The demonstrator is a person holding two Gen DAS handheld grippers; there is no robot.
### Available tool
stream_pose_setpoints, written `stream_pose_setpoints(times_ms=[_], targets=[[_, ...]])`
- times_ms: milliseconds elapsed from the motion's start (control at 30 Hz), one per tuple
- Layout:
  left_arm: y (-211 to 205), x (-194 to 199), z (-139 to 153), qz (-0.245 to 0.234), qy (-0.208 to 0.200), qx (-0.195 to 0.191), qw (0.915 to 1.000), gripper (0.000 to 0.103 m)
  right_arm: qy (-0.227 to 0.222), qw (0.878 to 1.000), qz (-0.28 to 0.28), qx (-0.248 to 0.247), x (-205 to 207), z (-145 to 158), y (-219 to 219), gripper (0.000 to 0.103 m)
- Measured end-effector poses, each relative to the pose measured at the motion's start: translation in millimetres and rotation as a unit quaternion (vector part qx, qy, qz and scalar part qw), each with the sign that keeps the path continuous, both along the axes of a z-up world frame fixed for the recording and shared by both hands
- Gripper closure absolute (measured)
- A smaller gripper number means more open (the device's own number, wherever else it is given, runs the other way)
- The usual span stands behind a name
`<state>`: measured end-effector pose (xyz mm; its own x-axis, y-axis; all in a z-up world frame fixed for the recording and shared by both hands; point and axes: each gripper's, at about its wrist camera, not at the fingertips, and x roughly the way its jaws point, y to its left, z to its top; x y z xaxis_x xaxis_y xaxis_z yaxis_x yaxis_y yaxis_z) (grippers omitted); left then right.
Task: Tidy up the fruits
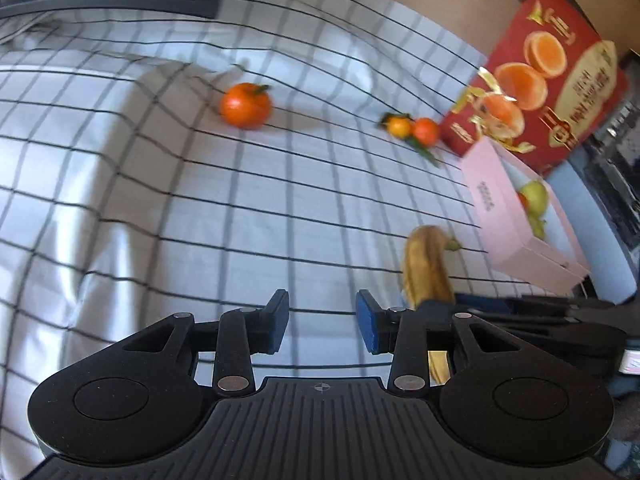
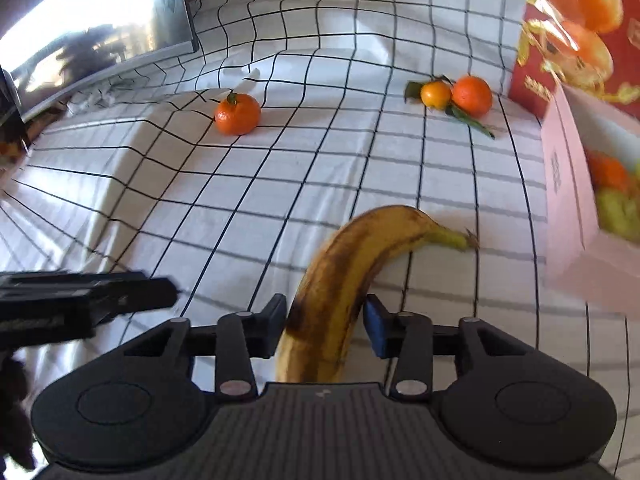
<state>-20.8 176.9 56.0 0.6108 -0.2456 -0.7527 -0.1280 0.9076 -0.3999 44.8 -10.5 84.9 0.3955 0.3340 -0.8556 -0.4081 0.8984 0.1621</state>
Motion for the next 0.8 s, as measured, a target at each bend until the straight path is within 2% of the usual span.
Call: stream_pose_setpoints(times_ms=[33, 67, 100, 200, 333, 433, 500, 600, 700, 800], targets=[[-4, 3, 0, -0.007, 0.0, -0.001, 1.0, 0.062, 0.004, 1.0, -0.008, 0.017, -5, 5, -11, 0.071], [-9, 6, 0, -0.013, -0.001, -0.001, 0.9999, 0.062, 0.005, 0.999, -0.012, 0.034, -8, 10, -19, 0.081], [-14, 9, 0, -0.021, -0.002, -0.001, 0.9998, 0.062, 0.005, 0.998, -0.015, 0.054, -12, 16, -30, 0.087], [-32, 20, -2, -0.044, -0.004, -0.012, 0.9989, 0.062, -0.002, 0.997, -0.032, 0.077, -23, 32, -59, 0.087], [-56, 29, 0, -0.084, -0.009, -0.018, 0.9963, 0.062, -0.018, 0.997, -0.054, 0.053, -36, 39, -82, 0.087], [-73, 33, 1, -0.112, -0.011, -0.019, 0.9935, 0.062, -0.037, 0.998, -0.047, 0.017, -47, 37, -83, 0.076], [-80, 34, 3, -0.115, -0.012, -0.007, 0.9933, 0.059, -0.056, 0.998, -0.036, -0.017, -56, 34, -77, 0.049], [-81, 34, 4, -0.113, -0.012, -0.001, 0.9936, 0.059, -0.081, 0.995, -0.009, -0.059, -67, 29, -64, 0.044], [-74, 31, 4, -0.098, -0.011, 0.019, 0.9949, 0.059, -0.078, 0.994, 0.014, -0.073, -68, 22, -51, 0.036], [-62, 29, 6, -0.08, -0.009, 0.03, 0.9963, 0.059, -0.083, 0.992, 0.036, -0.083, -69, 15, -36, 0.036]])
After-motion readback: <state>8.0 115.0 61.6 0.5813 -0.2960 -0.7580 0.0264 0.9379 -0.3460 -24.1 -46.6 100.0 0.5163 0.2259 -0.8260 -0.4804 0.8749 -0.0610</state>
